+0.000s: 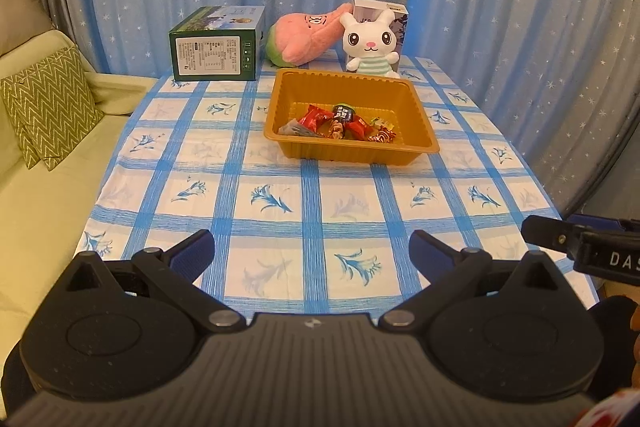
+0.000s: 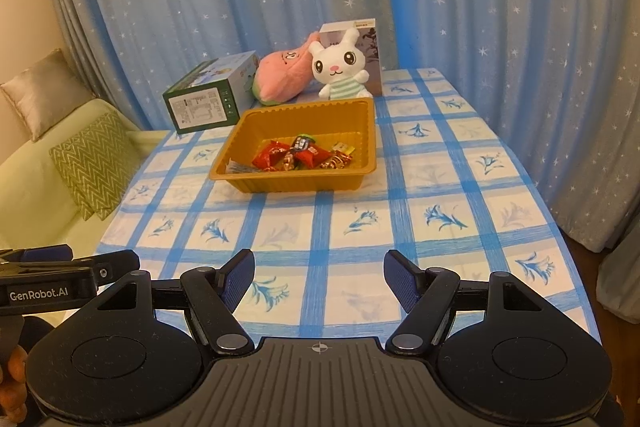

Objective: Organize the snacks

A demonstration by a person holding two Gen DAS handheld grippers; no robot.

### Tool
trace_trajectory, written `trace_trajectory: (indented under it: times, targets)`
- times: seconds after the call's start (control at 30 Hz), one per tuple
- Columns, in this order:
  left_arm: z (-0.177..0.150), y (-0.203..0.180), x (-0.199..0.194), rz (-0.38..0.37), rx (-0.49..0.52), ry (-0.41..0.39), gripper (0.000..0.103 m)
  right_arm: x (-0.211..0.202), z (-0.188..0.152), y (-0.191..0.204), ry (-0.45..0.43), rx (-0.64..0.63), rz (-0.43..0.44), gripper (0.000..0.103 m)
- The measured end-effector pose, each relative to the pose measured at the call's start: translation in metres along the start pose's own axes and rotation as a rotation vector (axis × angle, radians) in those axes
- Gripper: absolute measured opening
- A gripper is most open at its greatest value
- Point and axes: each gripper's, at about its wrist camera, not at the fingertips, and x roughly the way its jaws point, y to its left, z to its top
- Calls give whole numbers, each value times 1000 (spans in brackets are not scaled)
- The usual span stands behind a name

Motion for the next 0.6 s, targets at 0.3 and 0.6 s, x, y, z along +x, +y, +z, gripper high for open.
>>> trace_trajectory:
  times: [0.3,0.6]
  targets:
    - [-3,2,-8,6,1,-6,103,-2,1,4,-2,-10,9,71]
    - [-3,2,-8,5,1,-5,103,-2,0,4,0,-9,6,71]
